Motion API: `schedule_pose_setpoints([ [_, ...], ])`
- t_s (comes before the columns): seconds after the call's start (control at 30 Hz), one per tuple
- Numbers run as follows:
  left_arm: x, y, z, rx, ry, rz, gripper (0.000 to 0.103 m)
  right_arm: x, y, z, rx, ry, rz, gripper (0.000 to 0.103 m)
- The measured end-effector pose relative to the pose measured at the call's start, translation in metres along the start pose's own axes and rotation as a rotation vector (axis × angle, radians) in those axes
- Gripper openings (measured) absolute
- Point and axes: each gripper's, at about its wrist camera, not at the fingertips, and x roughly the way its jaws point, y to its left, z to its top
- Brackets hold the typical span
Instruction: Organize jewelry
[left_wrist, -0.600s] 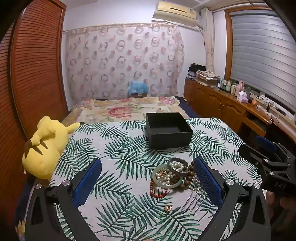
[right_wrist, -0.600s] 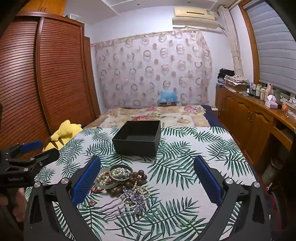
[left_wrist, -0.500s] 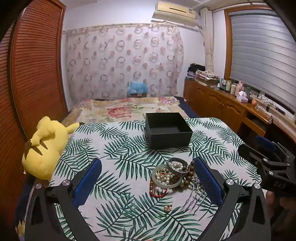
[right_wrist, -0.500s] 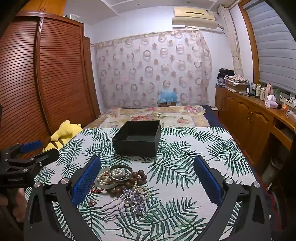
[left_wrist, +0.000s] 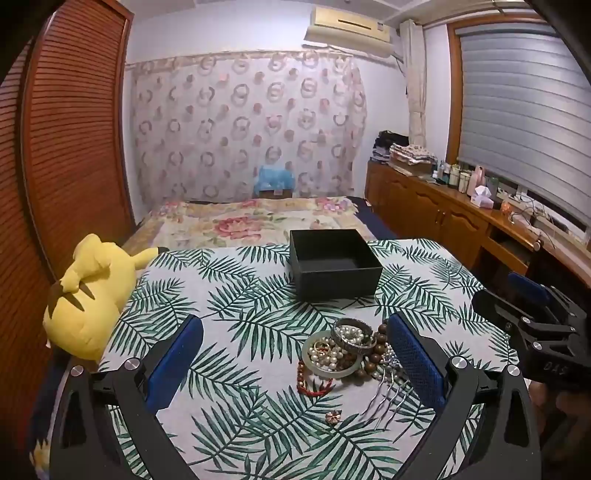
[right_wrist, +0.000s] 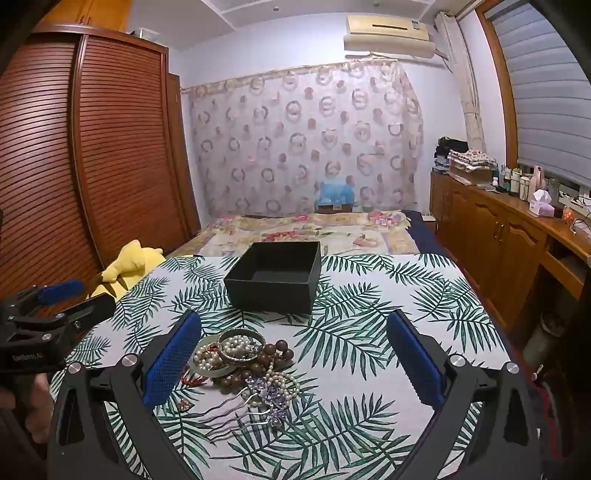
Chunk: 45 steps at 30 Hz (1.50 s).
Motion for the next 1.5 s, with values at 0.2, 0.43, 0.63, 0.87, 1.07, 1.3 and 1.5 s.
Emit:
schedule_pose_setpoints([
  [0.2,-0.0005,0.0008,-0.0007,-0.003,-0.003,0.000,0.096,-0.0004,0.0003,0.0001,-0.001,-0.002,0.000,0.100],
  [0.43,-0.0020,-0.0011,-0.0010,-0.002,-0.003,0.002,0.096,-0.0005,0.0004,0.0001,-0.002,-0.002,-0.002,0.101],
  [0.63,-0.0023,-0.0003,0.0004,-0.005,-0.001,0.003,0.096,-0.0009,0.0002,-0.0002,-0.002,-0.002,-0.002,0.101],
  [0.87,-0.0025,-0.0010,-0.0015,-0.002,-0.004,0.001,0.096,-0.0010,0.0005,-0.0002,-0.004,-0.003,-0.001,0.101],
  [1.07,-0.0013,-0.0011,-0.0024,0.000,-0.004,-0.001,0.096,-0.0015,0.0009,-0.0001,-0.003,-0.004,-0.001,0.101],
  [1.3,-0.0013,-0.0011,-0.0026,-0.001,-0.004,-0.002,0.096,-0.0021,0.0008,-0.0002,-0.004,-0.004,-0.002,0.101],
  [1.5,-0.0017,-0.0015,-0.0017,-0.001,-0.003,-0.001,0.096,-0.0021,0.0006,-0.0004,-0.004,-0.004,-0.001,0.101],
])
